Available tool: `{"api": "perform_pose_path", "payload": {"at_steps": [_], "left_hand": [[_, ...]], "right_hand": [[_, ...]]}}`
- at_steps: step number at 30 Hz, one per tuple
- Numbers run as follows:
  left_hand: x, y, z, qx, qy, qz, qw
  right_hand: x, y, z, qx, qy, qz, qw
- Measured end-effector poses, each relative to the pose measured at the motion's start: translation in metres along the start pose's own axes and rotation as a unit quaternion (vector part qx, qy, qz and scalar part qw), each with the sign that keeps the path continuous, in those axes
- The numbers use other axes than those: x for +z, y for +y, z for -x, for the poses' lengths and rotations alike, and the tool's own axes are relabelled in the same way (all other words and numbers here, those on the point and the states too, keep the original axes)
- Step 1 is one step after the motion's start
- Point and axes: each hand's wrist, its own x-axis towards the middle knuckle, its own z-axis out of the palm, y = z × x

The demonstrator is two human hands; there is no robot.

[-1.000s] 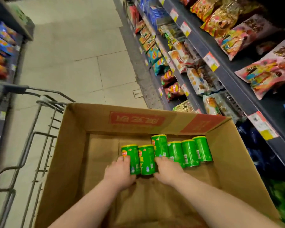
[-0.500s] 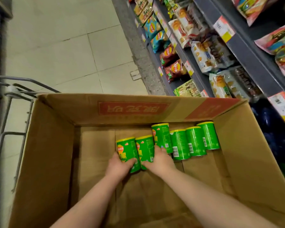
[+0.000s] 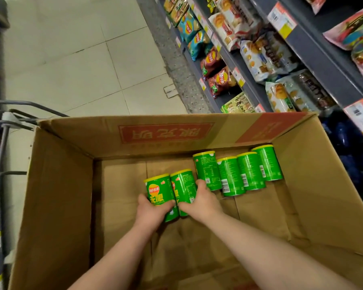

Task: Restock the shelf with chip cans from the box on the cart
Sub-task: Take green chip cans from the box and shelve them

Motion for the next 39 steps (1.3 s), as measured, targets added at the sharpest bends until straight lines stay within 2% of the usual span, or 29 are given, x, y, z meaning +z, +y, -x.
{"api": "perform_pose_path", "payload": {"at_steps": [5, 13, 19, 24, 30, 39], "left_hand": [[0.002, 0.016, 0.026, 0.042, -0.043, -0.003, 0.998], [0.028, 0.064, 0.078, 0.147, -0.106, -0.034, 0.983], [0.057, 0.095, 0.127, 0.230, -0.147, -0.046, 0.961], [0.078, 0.103, 0.174, 0.300, -0.170, -0.064, 0.936], [0.109, 0.089, 0.249, 0.364, -0.240, -0.092, 0.895], [0.159, 0.000, 0.397, 0.429, -0.371, -0.159, 0.808]], "right_hand": [[-0.027, 0.015, 0.024, 0.033, -0.010, -0.169, 0.985], [-0.079, 0.055, 0.074, 0.047, 0.047, -0.325, 0.944], [-0.105, 0.089, 0.118, 0.047, 0.147, -0.388, 0.909], [-0.115, 0.121, 0.159, 0.049, 0.225, -0.388, 0.892], [-0.111, 0.171, 0.236, 0.053, 0.328, -0.430, 0.840], [-0.037, 0.271, 0.402, 0.122, 0.480, -0.496, 0.713]]}}
